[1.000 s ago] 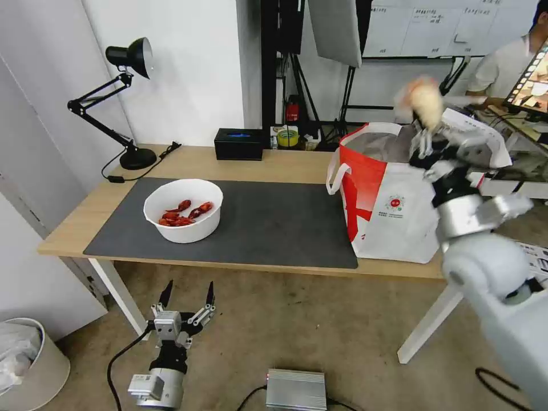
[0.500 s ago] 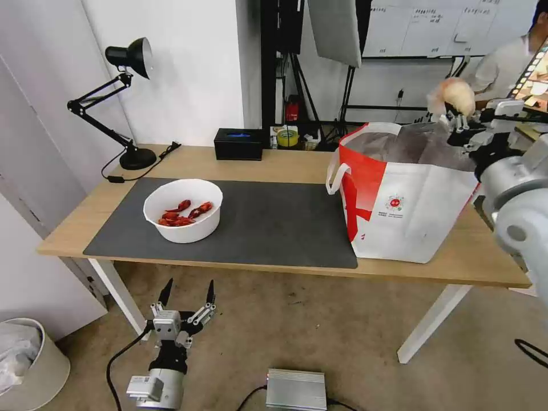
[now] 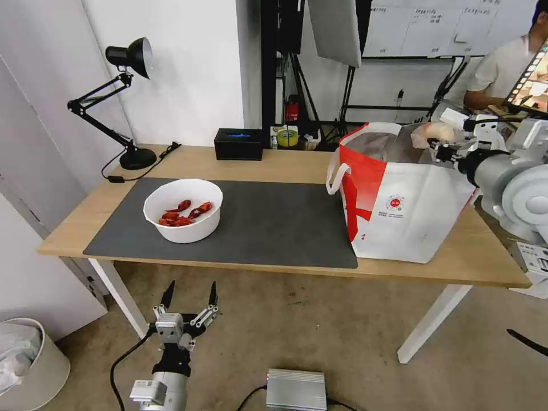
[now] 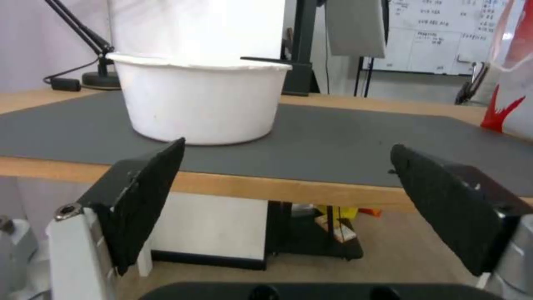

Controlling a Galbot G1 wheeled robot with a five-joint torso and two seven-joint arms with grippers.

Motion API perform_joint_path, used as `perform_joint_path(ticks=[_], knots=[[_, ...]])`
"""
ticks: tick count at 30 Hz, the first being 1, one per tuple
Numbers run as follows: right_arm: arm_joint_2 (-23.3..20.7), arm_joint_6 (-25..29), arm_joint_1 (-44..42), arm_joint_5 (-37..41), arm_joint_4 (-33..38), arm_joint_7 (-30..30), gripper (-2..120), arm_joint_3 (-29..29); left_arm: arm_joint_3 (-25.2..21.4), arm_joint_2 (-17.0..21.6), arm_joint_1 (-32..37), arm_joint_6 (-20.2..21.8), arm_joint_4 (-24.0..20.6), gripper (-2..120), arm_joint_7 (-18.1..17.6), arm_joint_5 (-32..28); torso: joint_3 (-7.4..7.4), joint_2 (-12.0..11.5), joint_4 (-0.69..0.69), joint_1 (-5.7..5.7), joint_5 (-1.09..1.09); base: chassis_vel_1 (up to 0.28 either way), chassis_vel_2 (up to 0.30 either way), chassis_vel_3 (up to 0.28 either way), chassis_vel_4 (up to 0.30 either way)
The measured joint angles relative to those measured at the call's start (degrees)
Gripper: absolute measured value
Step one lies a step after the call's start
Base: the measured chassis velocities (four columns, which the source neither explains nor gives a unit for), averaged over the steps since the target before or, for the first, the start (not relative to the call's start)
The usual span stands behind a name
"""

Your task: Pick up the trash from the table and place it into the takeout bag.

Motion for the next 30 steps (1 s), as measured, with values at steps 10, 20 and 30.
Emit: perform_joint_path(ticks=[10,20,30], knots=[[1.0,0.6,0.5,-0.9,-0.4,0.7,53,-0.7,-0.1,0.3,-0.1,-0.1,-0.3,100,0.0,-0.2,0.0,0.0,0.0,0.0,0.0,0.0,0.0,0.0,0.0],[1.9,2.3,0.5,-3.0,-0.5,0.5,87,-1.0,0.0,0.3,-0.9,0.0,0.7,100,0.1,-0.2,0.0,0.0,0.0,0.0,0.0,0.0,0.0,0.0,0.0],[4.1,20.1,-3.5,-12.7,0.7,-11.0,100,-1.2,0.0,0.4,-1.3,0.1,1.2,100,0.1,-0.5,0.0,0.0,0.0,0.0,0.0,0.0,0.0,0.0,0.0]])
